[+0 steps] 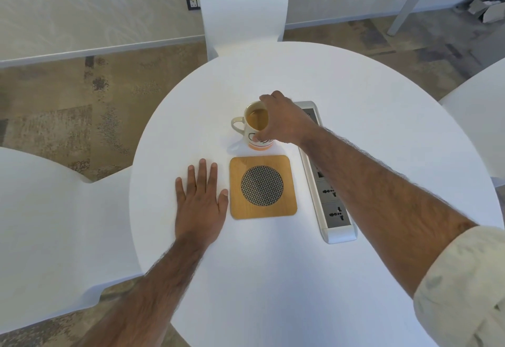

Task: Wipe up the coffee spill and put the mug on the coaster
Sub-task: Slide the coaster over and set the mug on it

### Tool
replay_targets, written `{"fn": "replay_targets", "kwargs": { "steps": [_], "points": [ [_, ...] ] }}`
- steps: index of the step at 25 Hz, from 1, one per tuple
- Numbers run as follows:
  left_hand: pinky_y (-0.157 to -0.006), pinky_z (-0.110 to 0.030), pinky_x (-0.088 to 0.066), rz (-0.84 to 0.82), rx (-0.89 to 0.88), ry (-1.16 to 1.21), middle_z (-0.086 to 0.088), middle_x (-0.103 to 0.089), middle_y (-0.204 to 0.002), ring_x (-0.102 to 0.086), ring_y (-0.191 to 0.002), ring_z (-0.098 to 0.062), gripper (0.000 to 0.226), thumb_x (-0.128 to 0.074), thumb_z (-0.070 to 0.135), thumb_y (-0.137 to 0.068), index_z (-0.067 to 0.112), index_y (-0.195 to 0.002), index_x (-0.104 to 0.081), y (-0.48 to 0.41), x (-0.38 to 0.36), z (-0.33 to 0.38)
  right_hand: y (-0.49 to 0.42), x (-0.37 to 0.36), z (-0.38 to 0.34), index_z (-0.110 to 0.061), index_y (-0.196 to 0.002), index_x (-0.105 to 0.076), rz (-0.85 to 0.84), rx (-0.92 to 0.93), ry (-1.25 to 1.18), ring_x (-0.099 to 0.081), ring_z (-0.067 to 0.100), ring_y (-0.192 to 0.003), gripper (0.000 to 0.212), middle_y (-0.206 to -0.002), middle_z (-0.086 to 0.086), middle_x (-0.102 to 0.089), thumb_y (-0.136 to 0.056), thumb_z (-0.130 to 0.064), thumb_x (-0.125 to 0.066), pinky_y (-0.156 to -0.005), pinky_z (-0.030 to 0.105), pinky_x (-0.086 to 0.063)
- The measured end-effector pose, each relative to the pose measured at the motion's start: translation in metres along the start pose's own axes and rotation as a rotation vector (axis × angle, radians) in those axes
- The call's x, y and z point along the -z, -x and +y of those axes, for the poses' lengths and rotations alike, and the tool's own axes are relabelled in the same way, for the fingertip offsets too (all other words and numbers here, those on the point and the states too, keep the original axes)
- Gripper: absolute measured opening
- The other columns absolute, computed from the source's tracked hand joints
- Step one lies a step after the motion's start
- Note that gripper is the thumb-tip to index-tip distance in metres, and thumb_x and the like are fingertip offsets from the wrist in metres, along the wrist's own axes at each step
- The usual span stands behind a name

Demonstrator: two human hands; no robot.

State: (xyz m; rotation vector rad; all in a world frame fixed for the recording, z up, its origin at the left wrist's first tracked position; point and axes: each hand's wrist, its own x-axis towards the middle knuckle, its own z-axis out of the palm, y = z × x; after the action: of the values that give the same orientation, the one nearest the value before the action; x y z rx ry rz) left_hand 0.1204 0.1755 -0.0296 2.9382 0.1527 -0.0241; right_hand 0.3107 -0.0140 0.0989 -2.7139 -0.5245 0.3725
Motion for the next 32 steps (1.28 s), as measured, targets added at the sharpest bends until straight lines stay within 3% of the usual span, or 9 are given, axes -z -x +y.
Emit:
{"fn": "replay_targets", "kwargs": {
  "steps": [2,5,7,10,13,16,20,27,32],
  "points": [
    [-0.128,-0.052,-0.011,0.029,-0.064,0.106,-0.010,-0.014,-0.172,-0.016,-0.158,-0.033,0.066,-0.020,0.042,-0.104,0.014,-0.163,-0.021,-0.004,0.005,0.000,-0.002,0.000,0.002,-0.010,-0.140,-0.047,-0.005,-0.001,-0.032,-0.050,0.032,-0.122,0.088,-0.132,0.011,-0.049,-0.068,-0.039,-0.089,-0.093,0.040,-0.047],
    [-0.122,-0.044,-0.031,0.113,-0.058,0.586,-0.009,-0.033,-0.166,-0.040,-0.148,-0.030,0.059,-0.042,0.033,-0.104,0.012,-0.158,-0.033,-0.041,0.018,0.007,0.001,0.004,0.011,-0.010,-0.157,-0.028,-0.065,-0.030,-0.214,-0.038,0.029,-0.141,0.112,-0.152,0.013,-0.039,-0.069,-0.033,-0.093,-0.110,0.035,-0.036],
    [-0.106,-0.038,-0.049,0.109,0.037,0.910,-0.005,-0.049,-0.156,-0.064,-0.118,-0.023,0.058,-0.054,0.027,-0.099,0.015,-0.154,-0.042,-0.080,0.033,0.018,0.007,0.006,0.022,-0.014,-0.160,-0.019,-0.108,-0.063,-0.359,-0.036,0.021,-0.144,0.119,-0.158,0.007,-0.036,-0.069,-0.027,-0.094,-0.108,0.029,-0.031],
    [-0.090,-0.036,-0.056,0.022,0.098,1.178,-0.004,-0.067,-0.130,-0.066,-0.092,-0.017,0.042,-0.059,0.017,-0.100,0.010,-0.141,-0.058,-0.124,0.049,0.030,0.014,-0.007,0.038,-0.016,-0.155,-0.031,-0.104,-0.049,-0.476,-0.047,0.018,-0.133,0.103,-0.145,0.000,-0.051,-0.071,-0.013,-0.092,-0.111,0.034,-0.040],
    [-0.084,-0.034,-0.058,-0.020,0.049,1.194,0.003,-0.072,-0.101,-0.065,-0.086,-0.013,0.018,-0.061,0.013,-0.100,0.014,-0.115,-0.072,-0.138,0.054,0.030,0.016,-0.022,0.044,-0.019,-0.140,-0.046,-0.039,-0.037,-0.590,-0.056,0.020,-0.126,0.081,-0.132,-0.002,-0.058,-0.073,-0.006,-0.089,-0.106,0.037,-0.048],
    [-0.083,-0.030,-0.059,-0.026,0.033,1.209,0.002,-0.069,-0.091,-0.063,-0.083,-0.013,0.011,-0.060,0.008,-0.100,0.012,-0.105,-0.070,-0.139,0.057,0.032,0.014,-0.028,0.041,-0.016,-0.133,-0.050,0.017,-0.031,-0.658,-0.058,0.019,-0.123,0.076,-0.129,0.000,-0.061,-0.070,-0.006,-0.092,-0.097,0.028,-0.048],
    [-0.087,-0.034,-0.060,-0.017,0.015,1.223,0.000,-0.068,-0.090,-0.063,-0.087,-0.013,0.010,-0.059,0.008,-0.101,0.007,-0.105,-0.068,-0.138,0.061,0.036,0.014,-0.030,0.041,-0.015,-0.128,-0.054,0.083,-0.025,-0.673,-0.064,0.016,-0.116,0.075,-0.124,-0.001,-0.065,-0.065,-0.009,-0.095,-0.092,0.023,-0.050],
    [-0.088,-0.031,-0.061,-0.018,-0.020,1.267,0.003,-0.069,-0.091,-0.065,-0.089,-0.010,0.010,-0.060,0.009,-0.101,0.013,-0.102,-0.070,-0.116,0.089,0.040,0.038,-0.012,0.032,-0.019,-0.128,-0.055,0.128,0.011,-0.663,-0.065,0.011,-0.115,0.077,-0.122,-0.005,-0.066,-0.062,-0.019,-0.095,-0.096,0.041,-0.056],
    [-0.089,-0.031,-0.060,-0.046,-0.024,1.321,-0.006,-0.071,-0.099,-0.067,-0.096,-0.016,0.011,-0.062,0.012,-0.101,0.015,-0.104,-0.071,-0.085,0.096,0.038,0.074,-0.007,0.019,-0.021,-0.127,-0.056,0.118,0.025,-0.668,-0.065,0.008,-0.111,0.074,-0.117,-0.011,-0.067,-0.064,-0.016,-0.095,-0.096,0.039,-0.056]
  ]
}}
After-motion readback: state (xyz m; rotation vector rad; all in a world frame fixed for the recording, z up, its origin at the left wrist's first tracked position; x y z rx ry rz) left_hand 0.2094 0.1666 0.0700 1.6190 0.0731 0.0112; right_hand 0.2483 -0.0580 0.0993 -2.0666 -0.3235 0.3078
